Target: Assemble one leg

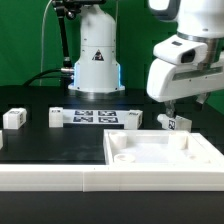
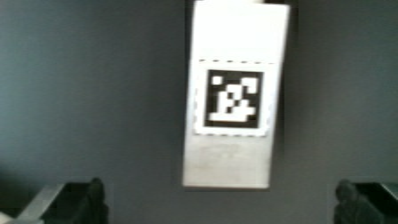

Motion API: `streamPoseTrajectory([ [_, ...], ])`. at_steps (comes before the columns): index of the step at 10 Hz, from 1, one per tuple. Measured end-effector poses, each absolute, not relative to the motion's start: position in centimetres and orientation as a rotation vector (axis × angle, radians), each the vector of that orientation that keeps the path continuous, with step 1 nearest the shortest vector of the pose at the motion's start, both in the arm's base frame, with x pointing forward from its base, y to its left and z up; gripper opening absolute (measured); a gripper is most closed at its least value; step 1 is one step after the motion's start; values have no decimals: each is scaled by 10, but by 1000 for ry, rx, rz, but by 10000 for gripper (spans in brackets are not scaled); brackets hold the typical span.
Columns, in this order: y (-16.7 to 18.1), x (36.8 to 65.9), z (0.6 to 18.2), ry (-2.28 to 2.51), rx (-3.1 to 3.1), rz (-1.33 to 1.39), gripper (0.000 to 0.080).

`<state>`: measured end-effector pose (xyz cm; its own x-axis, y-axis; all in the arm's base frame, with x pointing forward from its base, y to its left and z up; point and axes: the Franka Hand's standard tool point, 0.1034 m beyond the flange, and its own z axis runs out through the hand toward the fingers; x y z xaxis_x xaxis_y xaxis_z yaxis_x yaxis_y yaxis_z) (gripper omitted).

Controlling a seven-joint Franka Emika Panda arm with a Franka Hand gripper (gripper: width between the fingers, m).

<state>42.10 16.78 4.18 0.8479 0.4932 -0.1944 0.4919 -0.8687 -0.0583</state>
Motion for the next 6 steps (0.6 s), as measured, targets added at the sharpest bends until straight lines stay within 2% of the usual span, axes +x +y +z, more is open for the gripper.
streamPoseTrajectory([
  [2, 171, 418, 41, -818, -3001, 542, 649],
  [6, 169, 403, 28, -800, -3018, 931, 649],
])
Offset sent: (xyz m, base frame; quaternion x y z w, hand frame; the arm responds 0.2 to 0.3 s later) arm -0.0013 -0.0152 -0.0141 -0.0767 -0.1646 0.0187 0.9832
